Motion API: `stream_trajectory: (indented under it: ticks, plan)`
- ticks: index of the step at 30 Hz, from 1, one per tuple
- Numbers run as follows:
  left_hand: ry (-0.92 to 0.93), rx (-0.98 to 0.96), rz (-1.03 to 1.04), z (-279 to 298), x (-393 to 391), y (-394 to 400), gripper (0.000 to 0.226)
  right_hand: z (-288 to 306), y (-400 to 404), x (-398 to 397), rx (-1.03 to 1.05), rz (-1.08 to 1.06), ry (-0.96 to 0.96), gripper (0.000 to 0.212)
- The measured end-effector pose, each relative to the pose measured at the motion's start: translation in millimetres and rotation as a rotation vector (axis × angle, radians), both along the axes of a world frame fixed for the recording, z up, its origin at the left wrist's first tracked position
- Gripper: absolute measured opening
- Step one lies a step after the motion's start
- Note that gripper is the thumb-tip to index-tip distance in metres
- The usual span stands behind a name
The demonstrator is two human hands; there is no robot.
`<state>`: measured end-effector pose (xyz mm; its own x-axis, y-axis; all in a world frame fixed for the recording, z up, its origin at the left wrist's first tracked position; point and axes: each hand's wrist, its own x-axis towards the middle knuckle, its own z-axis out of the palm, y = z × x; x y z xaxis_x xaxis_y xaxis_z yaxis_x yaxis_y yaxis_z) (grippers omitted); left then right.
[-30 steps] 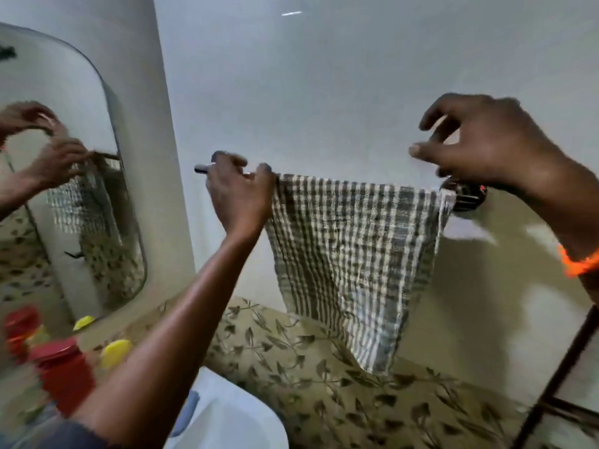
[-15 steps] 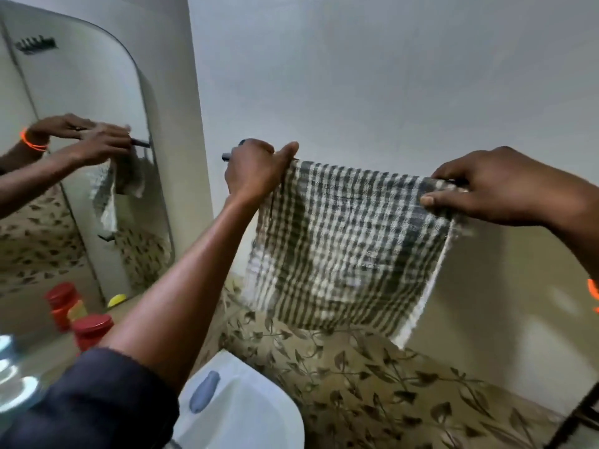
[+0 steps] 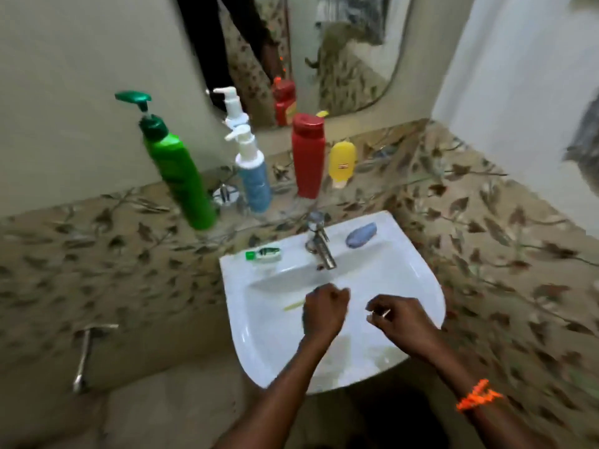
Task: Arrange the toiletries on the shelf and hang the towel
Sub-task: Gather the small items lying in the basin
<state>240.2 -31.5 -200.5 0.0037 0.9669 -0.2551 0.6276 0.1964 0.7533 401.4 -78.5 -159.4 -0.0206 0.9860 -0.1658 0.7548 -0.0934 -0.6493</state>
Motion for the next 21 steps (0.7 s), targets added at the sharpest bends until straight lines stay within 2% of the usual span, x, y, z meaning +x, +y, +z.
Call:
stream_trajectory:
  ticks: [3, 5, 6, 8, 11, 13, 15, 16, 19, 21]
  plan:
    - [0.096, -0.105, 0.167, -49.2, -52.8, -5.2, 0.032, -52.6, 28.1, -6.6, -0.054, -0.074, 0.019, 0.003]
    - [0.156, -0.059, 0.278, -63.2, -73.4, 5.8, 0.019, -72.2, 54.7, -12.2, -0.036, -0.058, -0.020, 0.007]
    - [0.190, 0.016, 0.332, -66.2, -83.2, 16.6, 0.013, -79.0, 67.2, -20.1, -0.007, -0.002, -0.032, 0.007]
    - [0.293, 0.174, 0.467, -67.2, -102.9, 47.9, 0.017, -87.3, 92.0, -48.1, 0.056, 0.162, -0.019, 0.005]
    - [0.269, 0.215, 0.650, -64.8, -124.4, 104.1, 0.020, -98.1, 134.7, -110.3, 0.179, 0.317, 0.017, 0.011]
    - [0.322, 0.216, 0.596, -68.9, -132.3, 134.0, 0.021, -107.2, 169.5, -146.5, 0.241, 0.342, -0.062, 0.031]
    - [0.353, 0.288, 0.359, -82.0, -137.5, 156.7, 0.042, -120.1, 204.3, -171.0, 0.233, 0.376, -0.221, 0.054]
    - [0.314, 0.327, 0.235, -89.0, -139.1, 164.4, 0.046, -126.4, 218.0, -179.1, 0.213, 0.394, -0.281, 0.057]
    - [0.192, 0.398, 0.093, -105.1, -142.7, 172.1, 0.043, -141.3, 237.0, -188.2, 0.188, 0.421, -0.333, 0.041]
    - [0.152, 0.440, 0.060, -116.7, -143.8, 164.4, 0.054, -149.0, 233.6, -181.4, 0.221, 0.429, -0.313, 0.039]
